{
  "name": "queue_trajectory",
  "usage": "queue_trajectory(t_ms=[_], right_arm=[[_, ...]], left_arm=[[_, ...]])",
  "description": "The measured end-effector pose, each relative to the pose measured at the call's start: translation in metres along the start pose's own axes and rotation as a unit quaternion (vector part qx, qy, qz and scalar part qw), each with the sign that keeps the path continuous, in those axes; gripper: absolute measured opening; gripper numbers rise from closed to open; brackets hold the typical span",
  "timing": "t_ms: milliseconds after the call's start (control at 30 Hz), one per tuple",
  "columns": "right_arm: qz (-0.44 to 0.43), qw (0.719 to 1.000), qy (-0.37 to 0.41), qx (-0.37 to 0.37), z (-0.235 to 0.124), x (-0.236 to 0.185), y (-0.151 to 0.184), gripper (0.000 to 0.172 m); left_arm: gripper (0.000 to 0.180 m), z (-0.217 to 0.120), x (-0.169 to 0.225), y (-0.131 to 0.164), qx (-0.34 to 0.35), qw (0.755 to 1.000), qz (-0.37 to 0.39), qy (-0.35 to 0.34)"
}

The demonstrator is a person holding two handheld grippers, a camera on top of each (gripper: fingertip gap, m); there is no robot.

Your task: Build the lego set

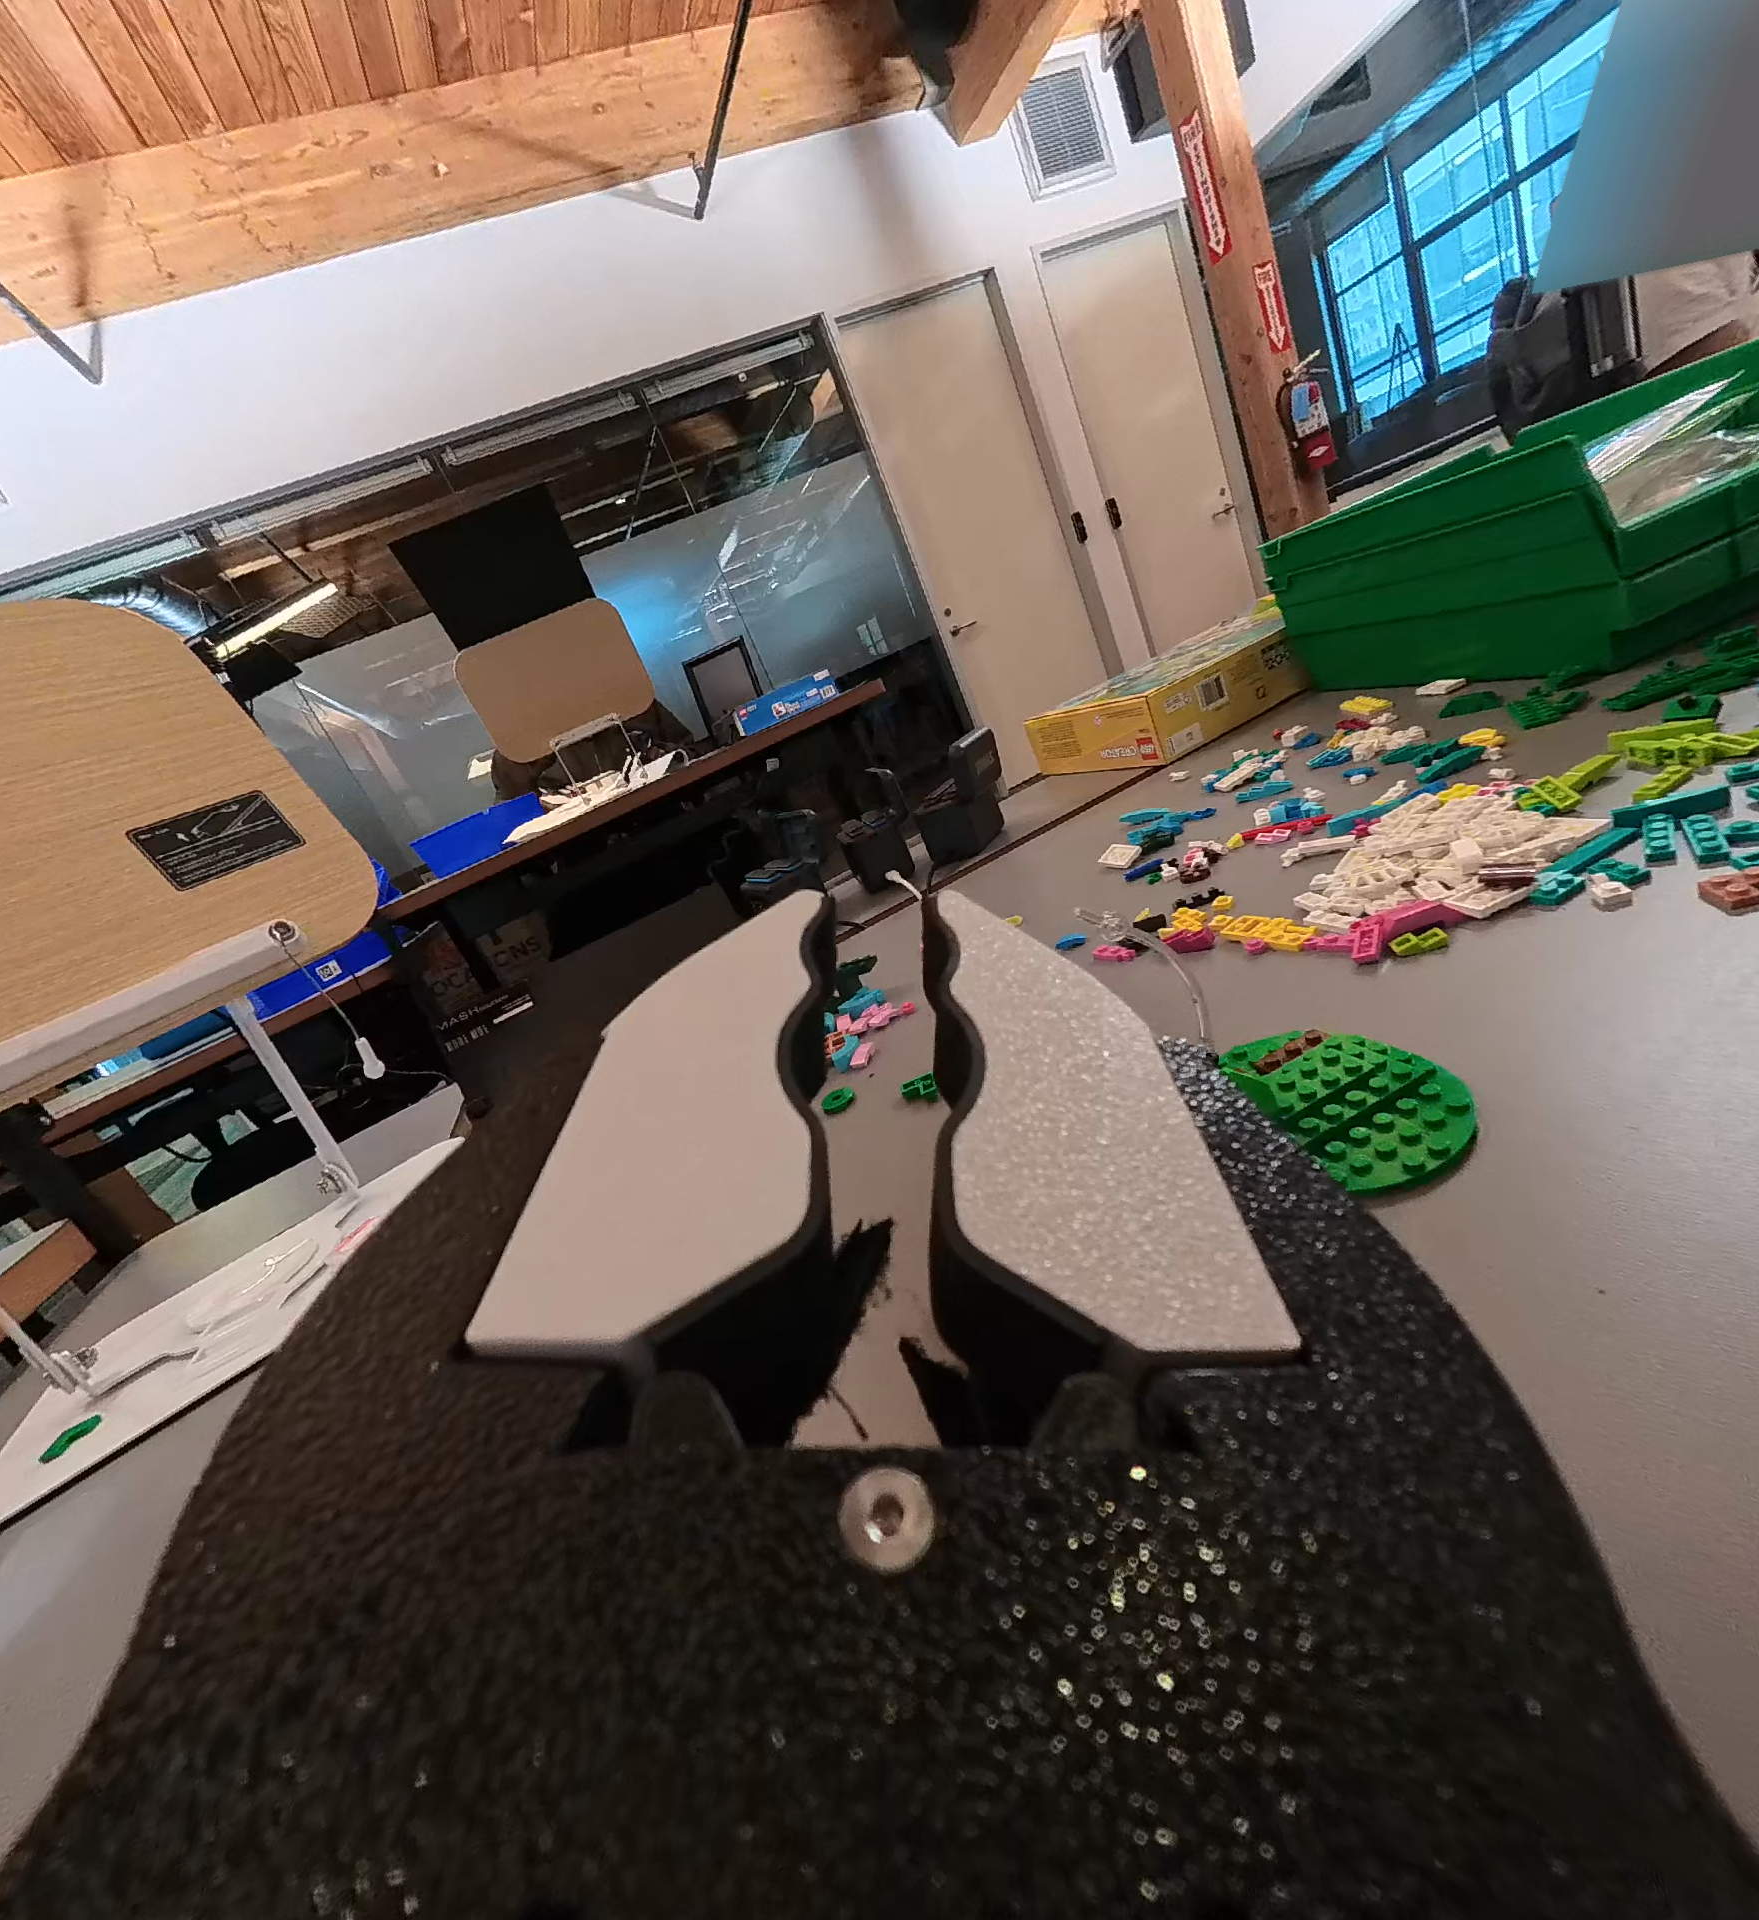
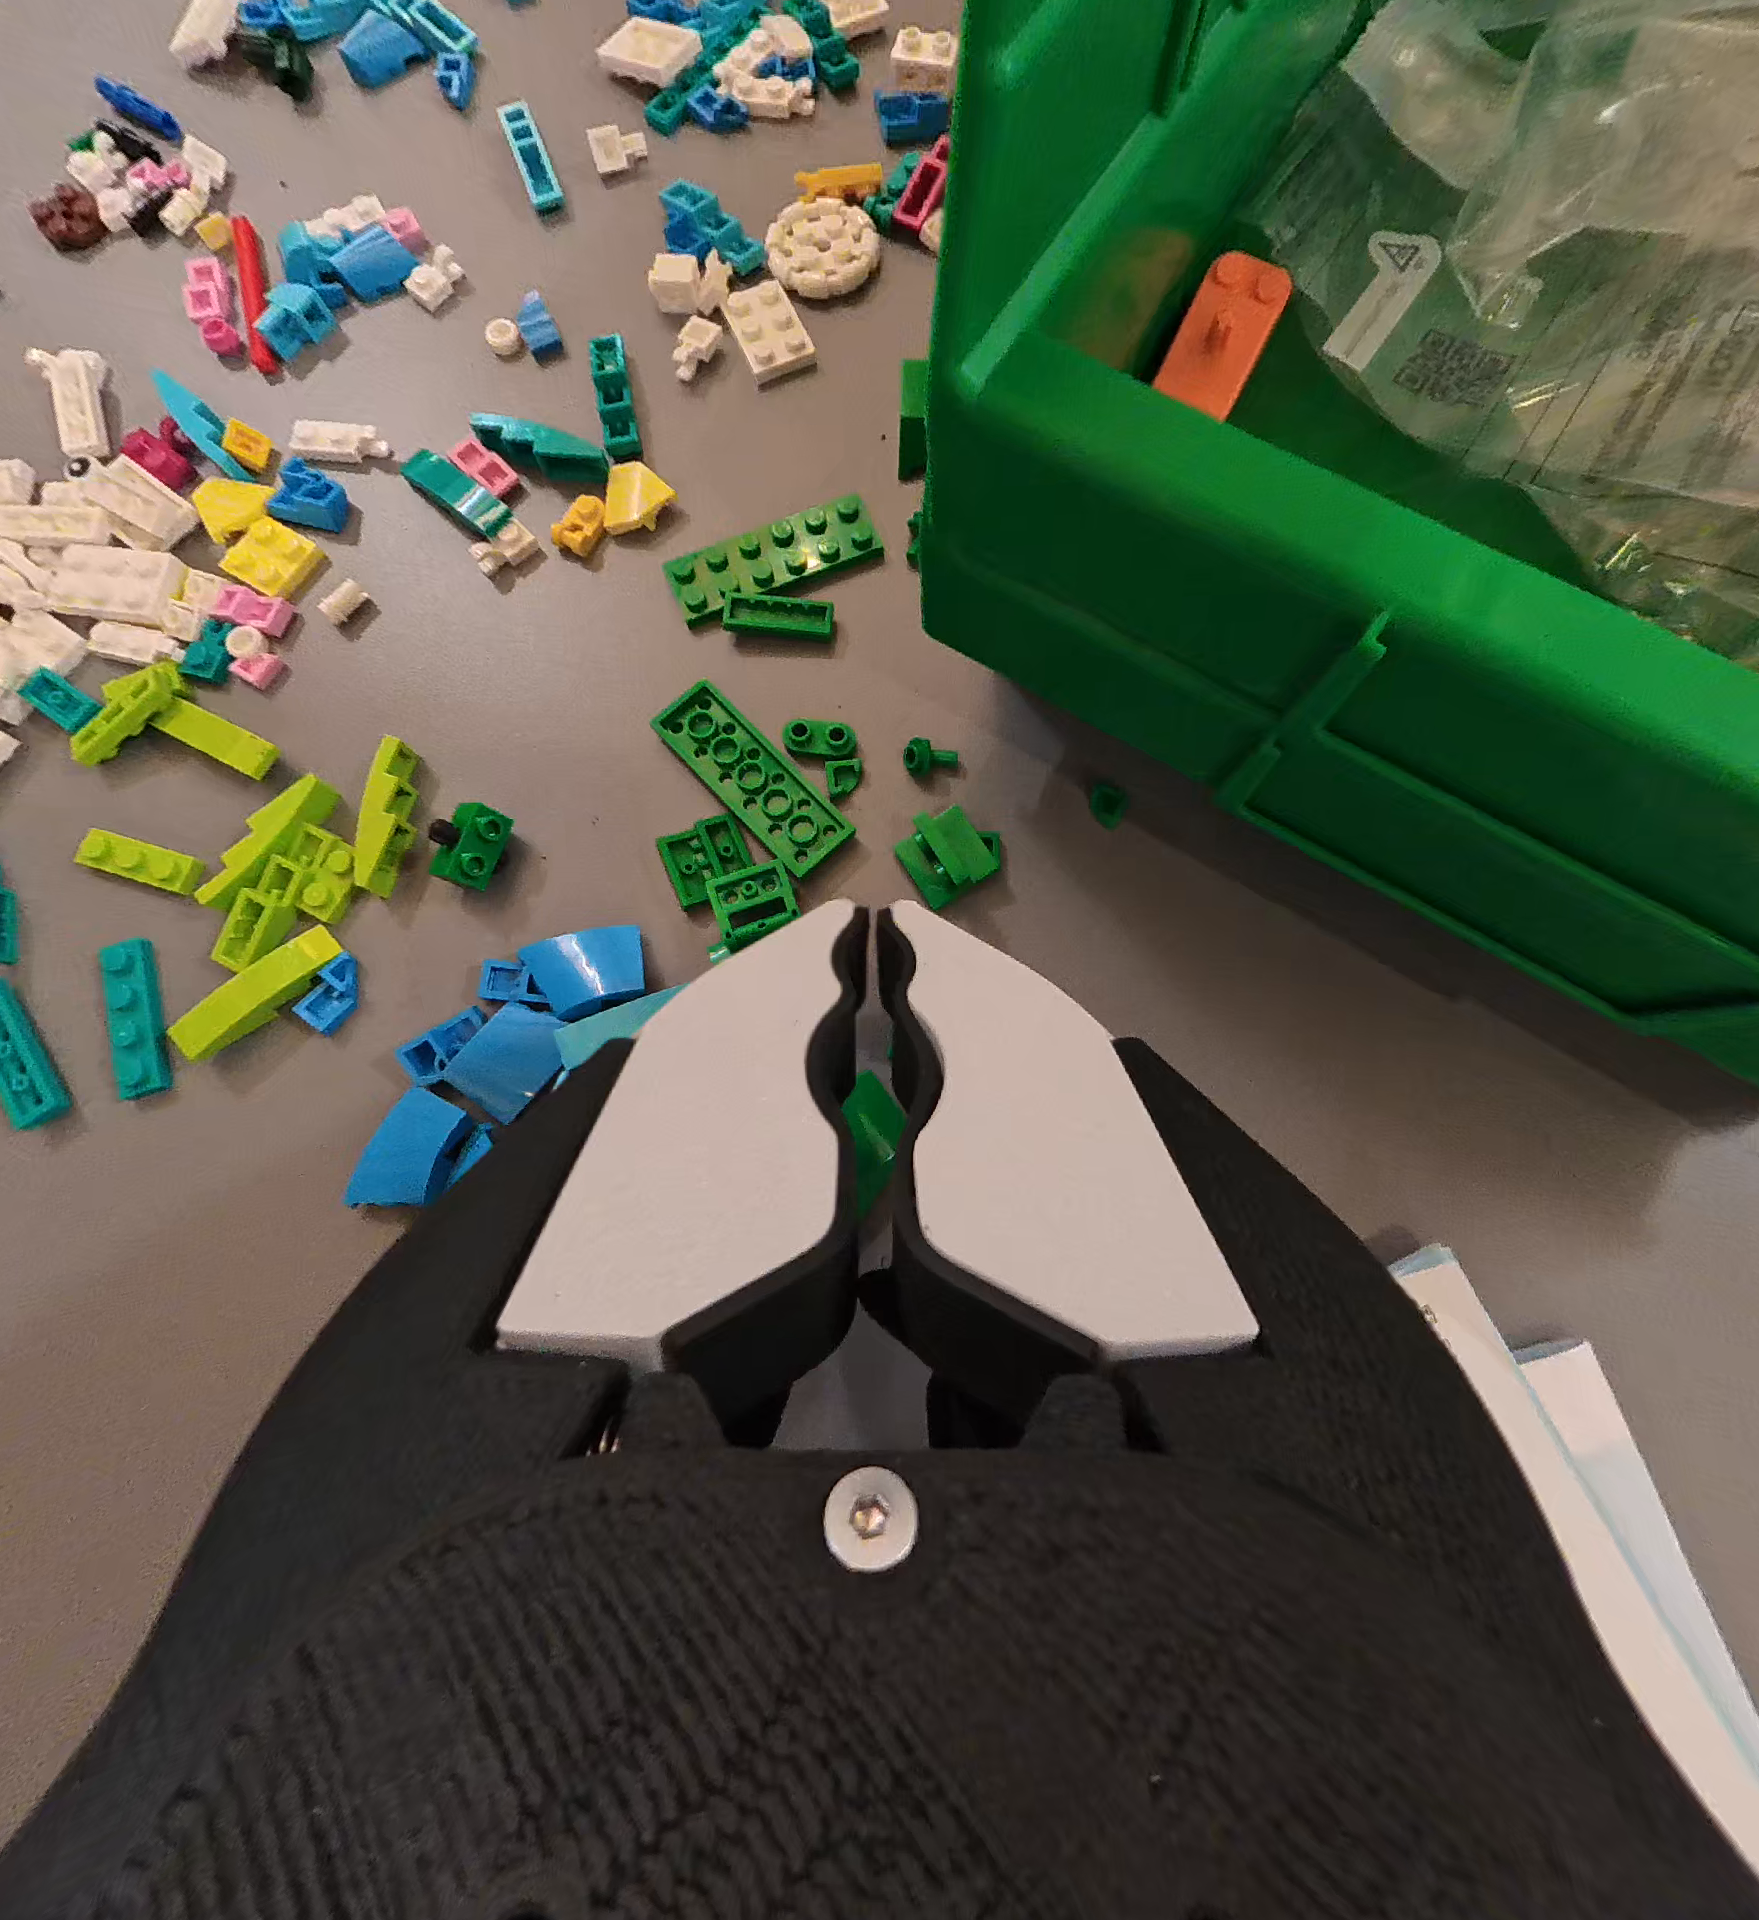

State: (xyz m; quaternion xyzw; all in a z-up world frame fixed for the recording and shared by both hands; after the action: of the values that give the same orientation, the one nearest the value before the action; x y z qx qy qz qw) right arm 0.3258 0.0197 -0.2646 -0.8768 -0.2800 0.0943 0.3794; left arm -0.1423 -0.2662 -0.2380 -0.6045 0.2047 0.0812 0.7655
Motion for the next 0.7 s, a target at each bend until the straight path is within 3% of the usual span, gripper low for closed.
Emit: queue_trajectory(t_ms=[533,700], right_arm=[[-0.028,0.999,-0.016,-0.043,0.012,-0.013,0.001,0.000],[-0.014,0.996,-0.086,0.001,0.006,-0.013,-0.004,0.007]], left_arm=[[0.012,0.001,0.001,0.001,-0.002,1.000,0.000,0.007],[0.012,0.001,0.001,0.001,-0.001,1.000,0.000,0.006]])
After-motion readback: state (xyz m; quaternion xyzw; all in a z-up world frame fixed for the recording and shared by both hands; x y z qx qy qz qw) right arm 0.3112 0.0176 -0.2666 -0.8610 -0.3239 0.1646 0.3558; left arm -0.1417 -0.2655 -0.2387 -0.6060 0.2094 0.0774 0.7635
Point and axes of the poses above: each gripper's, where its closed fingertips meet, z out along the fingers, y out of its underside, x = y × z across the jaws, the point moved 9 cm from there along -z, back along the fingers, and after that the axes turned 5 degrees about y, right-handed, at the moved point
